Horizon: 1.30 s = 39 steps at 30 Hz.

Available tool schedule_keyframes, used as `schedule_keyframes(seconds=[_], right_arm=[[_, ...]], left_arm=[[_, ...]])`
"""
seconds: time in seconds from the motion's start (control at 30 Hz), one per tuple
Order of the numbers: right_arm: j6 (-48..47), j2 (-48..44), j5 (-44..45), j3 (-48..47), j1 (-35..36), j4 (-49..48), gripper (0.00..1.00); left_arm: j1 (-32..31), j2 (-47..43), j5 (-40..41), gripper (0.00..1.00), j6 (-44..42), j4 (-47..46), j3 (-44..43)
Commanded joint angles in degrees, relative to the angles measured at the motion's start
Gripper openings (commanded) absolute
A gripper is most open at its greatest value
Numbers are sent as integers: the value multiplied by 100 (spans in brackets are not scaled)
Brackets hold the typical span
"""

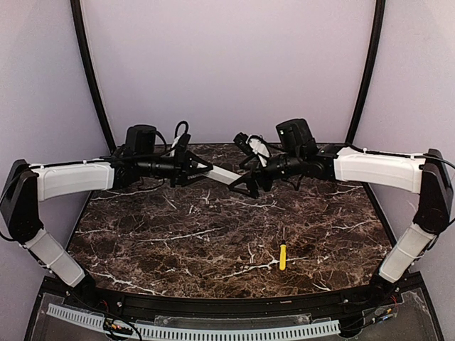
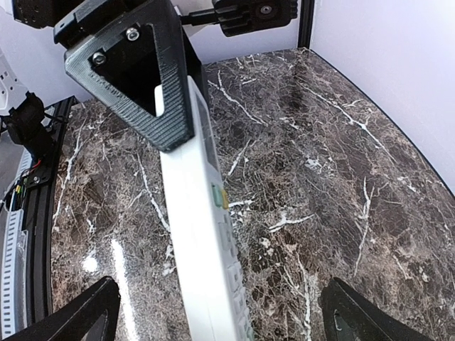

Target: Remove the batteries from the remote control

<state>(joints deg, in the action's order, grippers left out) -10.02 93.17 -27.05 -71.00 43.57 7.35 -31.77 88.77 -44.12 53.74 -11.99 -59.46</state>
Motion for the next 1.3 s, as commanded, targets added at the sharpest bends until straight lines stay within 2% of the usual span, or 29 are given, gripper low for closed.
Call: schedule_keyframes(seconds=[0.0,0.13,0.33,0.4,0.53,0.63,0.67,0.77,0.83,1.07,1.13,1.2,1.27], right_arm=[[-24,-46,124,140,49,-478,96],[-55,-15,-99,166,50,-582,87],[-197,60,-426,155,55,-628,62],[-253,65,-432,164,51,-647,61],[-374,81,-355,174,47,-656,66],[-418,114,-380,174,45,-674,63],[-425,121,-406,181,41,-685,59],[-404,107,-498,238,49,-709,36],[-383,76,-522,280,46,-906,29],[-342,54,-577,315,46,-957,13],[-259,53,-590,306,38,-913,6],[-175,53,-641,310,22,-843,0],[-53,41,-682,334,-8,-782,0]], left_arm=[[-13,-290,-169,0,379,-322,113],[-14,-317,-248,0,584,-497,160],[-1,-308,-387,0,904,-806,223],[10,-323,-420,0,943,-835,230],[42,-369,-481,1,979,-842,235],[64,-421,-523,0,1053,-931,269],[65,-426,-530,0,1061,-943,273],[83,-438,-559,0,1124,-1037,309],[97,-427,-574,0,1212,-1161,353],[126,-399,-654,1,1380,-1510,461],[140,-393,-643,6,1307,-1438,458],[155,-414,-560,16,1058,-1240,449],[172,-428,-445,33,760,-965,435]])
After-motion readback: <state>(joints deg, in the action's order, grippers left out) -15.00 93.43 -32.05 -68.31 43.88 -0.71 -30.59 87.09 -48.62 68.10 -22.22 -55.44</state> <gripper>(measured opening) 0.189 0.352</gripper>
